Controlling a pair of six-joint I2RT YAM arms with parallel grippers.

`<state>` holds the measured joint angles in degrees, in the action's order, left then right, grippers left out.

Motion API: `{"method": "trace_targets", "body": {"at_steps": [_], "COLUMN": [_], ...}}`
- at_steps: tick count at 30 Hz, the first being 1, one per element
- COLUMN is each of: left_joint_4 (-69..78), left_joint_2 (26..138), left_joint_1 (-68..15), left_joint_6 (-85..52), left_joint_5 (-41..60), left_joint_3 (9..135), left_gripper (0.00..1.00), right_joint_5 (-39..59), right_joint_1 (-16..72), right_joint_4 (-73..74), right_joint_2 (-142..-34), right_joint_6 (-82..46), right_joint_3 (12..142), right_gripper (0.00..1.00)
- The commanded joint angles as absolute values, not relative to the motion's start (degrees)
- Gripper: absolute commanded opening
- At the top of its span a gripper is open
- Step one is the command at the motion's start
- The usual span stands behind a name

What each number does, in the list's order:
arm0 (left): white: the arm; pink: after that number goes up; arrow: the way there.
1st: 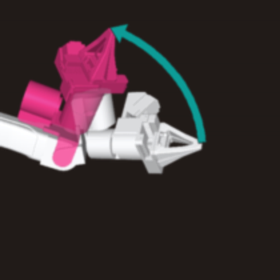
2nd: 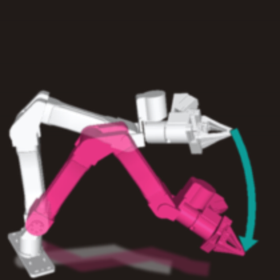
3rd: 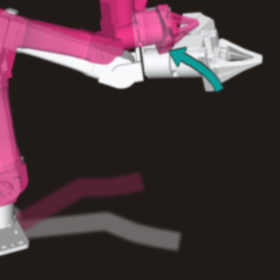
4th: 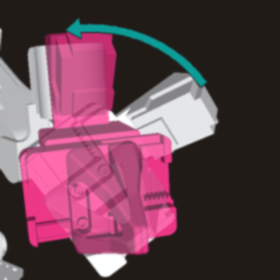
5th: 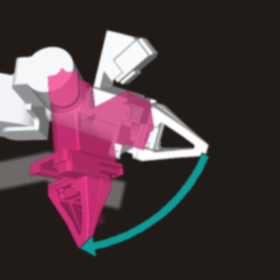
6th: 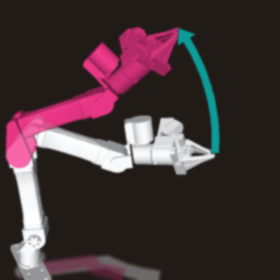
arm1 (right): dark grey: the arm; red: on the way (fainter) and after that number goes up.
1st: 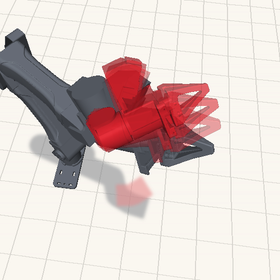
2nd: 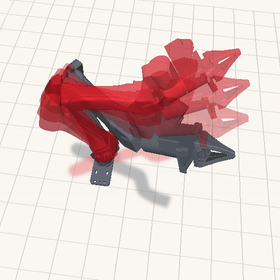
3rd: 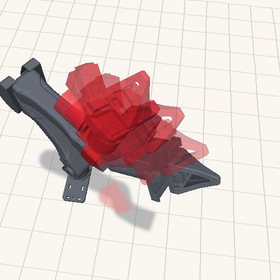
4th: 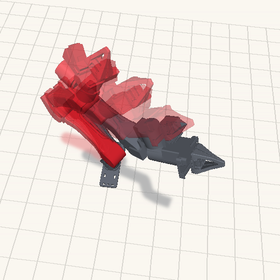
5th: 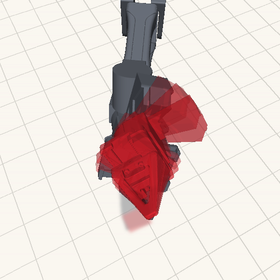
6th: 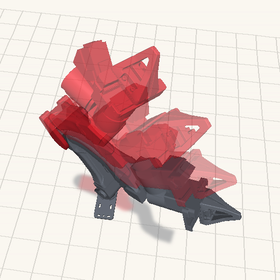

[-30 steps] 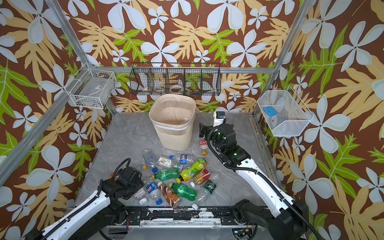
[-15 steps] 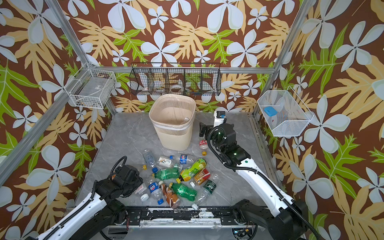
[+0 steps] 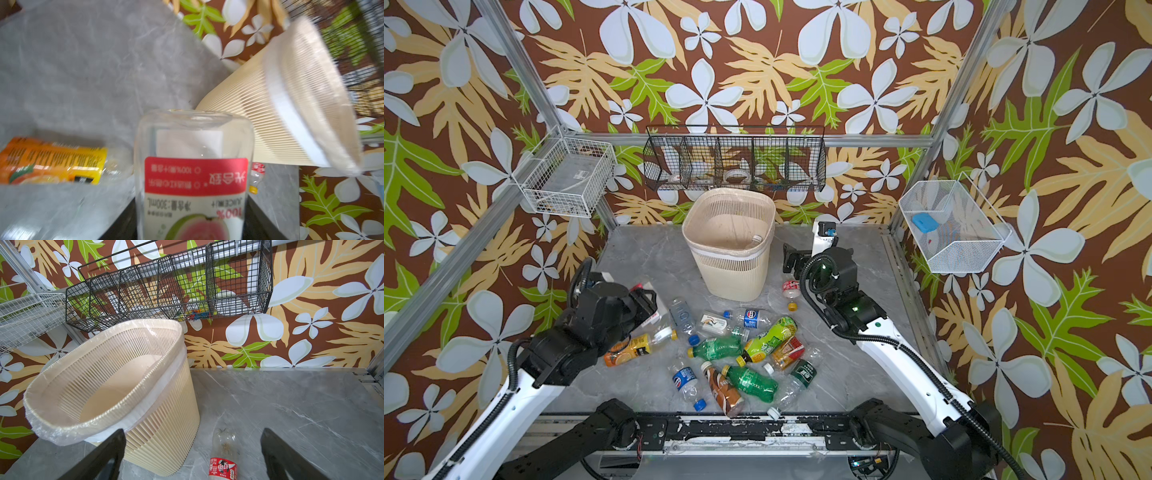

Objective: Throw the plastic bottles in the bin
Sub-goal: 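Carry the guava carton over the bin with the left gripper and release it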

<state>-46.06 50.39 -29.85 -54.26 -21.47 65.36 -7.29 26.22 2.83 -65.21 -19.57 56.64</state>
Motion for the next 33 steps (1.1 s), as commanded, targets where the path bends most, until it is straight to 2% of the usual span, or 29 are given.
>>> {"method": "trace_targets", "body": {"at_steps": [1, 8, 14, 18, 23, 31, 32, 33], "left_joint_4": [-32.76, -24.39, -24.88, -27.58, -28.07, -27.07, -27.11, -27.22], "left_joint_2": [57.82, 79.77, 97.34, 106.77, 111.65, 111.89, 111.88, 111.81], "left_joint_1": [-29.88, -29.89, -29.88, -29.88, -29.88, -29.84, -29.80, -29.79], "left_joint_6": [-42.10, -30.11, -24.87, -24.48, -25.55, -25.85, -25.80, -25.69], "left_joint_5": [-21.20, -14.46, -13.49, -11.31, -8.85, -8.28, -8.21, -8.18], "left_joint_3": [72.99, 94.92, 114.18, 122.81, 125.35, 123.84, 123.78, 123.71], "left_gripper": [0.52, 0.51, 0.52, 0.52, 0.52, 0.52, 0.55, 0.64], "right_joint_5": [-7.19, -9.75, -10.29, -10.45, -10.43, -10.37, -10.37, -10.37], "right_joint_1": [26.19, 26.24, 26.19, 26.19, 26.19, 26.19, 26.19, 26.19], "right_joint_4": [2.78, -0.41, -2.10, -2.87, -3.25, -3.08, -2.99, -3.06], "right_joint_2": [-64.40, -61.80, -60.83, -60.56, -60.29, -60.62, -60.72, -60.73], "right_joint_6": [-20.30, -19.86, -20.12, -20.21, -20.57, -20.54, -20.65, -20.81], "right_joint_3": [56.29, 55.37, 55.22, 55.18, 54.96, 55.01, 55.06, 55.06], "right_gripper": [1.00, 1.00, 1.00, 1.00, 1.00, 1.00, 1.00, 1.00]}}
